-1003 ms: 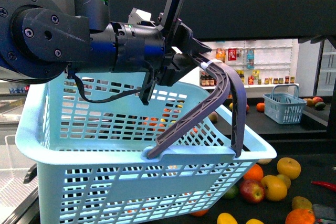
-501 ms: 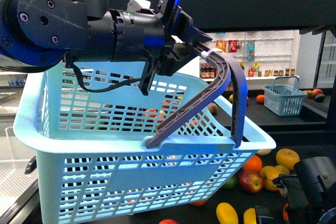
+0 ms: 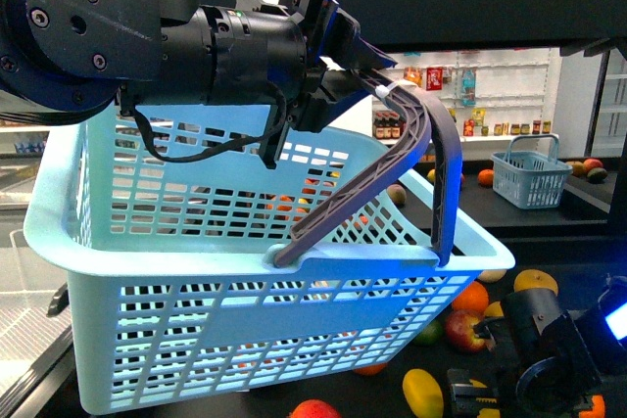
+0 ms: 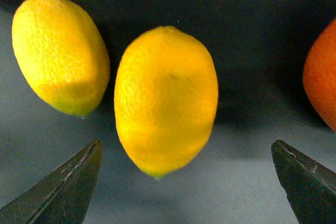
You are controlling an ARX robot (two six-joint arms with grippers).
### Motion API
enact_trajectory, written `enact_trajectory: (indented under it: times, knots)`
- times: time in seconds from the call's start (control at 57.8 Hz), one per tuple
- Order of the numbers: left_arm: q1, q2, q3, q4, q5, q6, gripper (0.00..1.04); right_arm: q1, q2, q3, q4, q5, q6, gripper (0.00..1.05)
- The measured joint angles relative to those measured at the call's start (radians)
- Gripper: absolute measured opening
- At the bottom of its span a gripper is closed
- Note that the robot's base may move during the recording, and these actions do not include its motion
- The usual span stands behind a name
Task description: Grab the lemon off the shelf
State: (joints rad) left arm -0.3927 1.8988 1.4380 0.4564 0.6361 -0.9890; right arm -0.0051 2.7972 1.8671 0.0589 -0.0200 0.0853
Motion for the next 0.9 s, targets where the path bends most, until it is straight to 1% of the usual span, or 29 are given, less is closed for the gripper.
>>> enact_trajectory:
  times: [0.156,0.38,0.795,0.83,0.865,0.899]
  knots:
    - [0.000,0.000,0.000,0.000,0.000,0.000,0.11,0.016,0.061,0.124,-0.053,-0.001,0.000,0.97]
    - [0.000,0.000,0.000,0.000,0.000,0.000,0.11,0.027,0.138,0.265,-0.113,0.029,-0.003,0.97]
    - [0.000,0.000,0.000,0.000,-0.001,0.000,0.11,0.017,0.229,0.367,-0.162,0.056,-0.003,0.97]
    - [0.000,0.000,0.000,0.000,0.000,0.000,0.11,0.015,0.233,0.373,-0.164,0.058,-0.004,0.93]
    - [0.000,0.000,0.000,0.000,0.000,0.000,0.11,0.014,0.234,0.375,-0.164,0.061,-0.004,0.83]
    - [0.000,0.000,0.000,0.000,0.000,0.000,0.11,0.013,0.234,0.375,-0.160,0.061,-0.004,0.76]
